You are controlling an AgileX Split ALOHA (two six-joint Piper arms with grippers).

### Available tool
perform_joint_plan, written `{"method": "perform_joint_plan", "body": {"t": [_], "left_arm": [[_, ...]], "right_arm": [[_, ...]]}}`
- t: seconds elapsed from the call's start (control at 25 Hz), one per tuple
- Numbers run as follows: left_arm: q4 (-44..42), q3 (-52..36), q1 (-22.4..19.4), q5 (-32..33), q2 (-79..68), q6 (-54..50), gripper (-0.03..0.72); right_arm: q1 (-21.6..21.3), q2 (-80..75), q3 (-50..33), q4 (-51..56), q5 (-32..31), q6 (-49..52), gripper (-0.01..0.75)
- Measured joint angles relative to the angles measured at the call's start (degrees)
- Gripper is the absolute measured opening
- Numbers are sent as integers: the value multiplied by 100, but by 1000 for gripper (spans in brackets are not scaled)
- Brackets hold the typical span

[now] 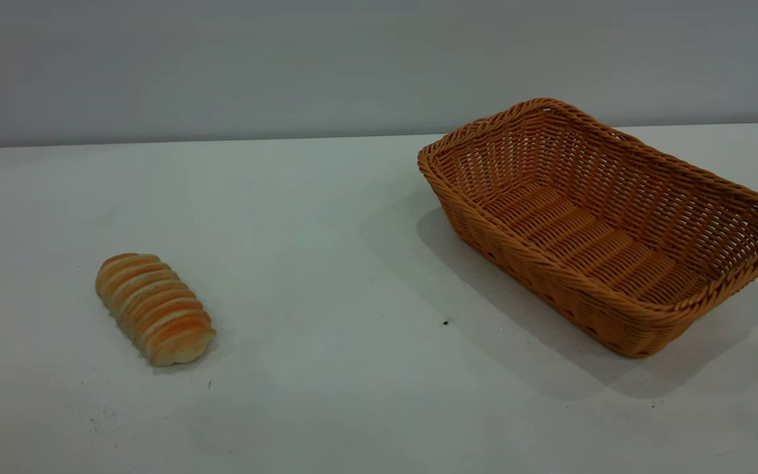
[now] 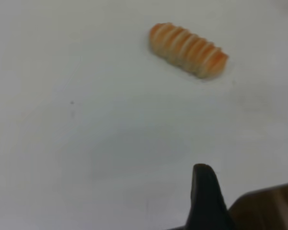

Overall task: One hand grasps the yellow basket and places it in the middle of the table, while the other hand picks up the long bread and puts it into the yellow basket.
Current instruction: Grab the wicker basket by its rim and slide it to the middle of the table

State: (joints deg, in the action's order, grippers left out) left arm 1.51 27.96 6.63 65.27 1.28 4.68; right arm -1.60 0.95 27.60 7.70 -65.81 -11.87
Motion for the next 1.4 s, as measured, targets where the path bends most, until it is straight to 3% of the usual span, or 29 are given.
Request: {"method": "perform_joint_plan", "body": {"t": [0.32,0.48,0.6,0.76,1.0,1.4], "left_arm": [[0,0,510,0,0,-13,517],[-53,38,547,-58,-154,-468,517],[-183,136,547,-555,-735,-966,517],[-270,325,547,-1207,-1902,-1319,517],[-264,574,547,-1684,-3981,-1359,517],[-245,931,547,-2193,-5121,-1200,517]], "right_arm": [[368,0,0,57,63,134,535],[793,0,0,-87,223,887,535],[985,-319,18,-471,395,1601,535],[1075,-1364,26,-591,1007,1972,534],[1075,-3385,315,-558,1964,2039,493],[1075,-6282,1852,-175,2208,2240,480]]}}
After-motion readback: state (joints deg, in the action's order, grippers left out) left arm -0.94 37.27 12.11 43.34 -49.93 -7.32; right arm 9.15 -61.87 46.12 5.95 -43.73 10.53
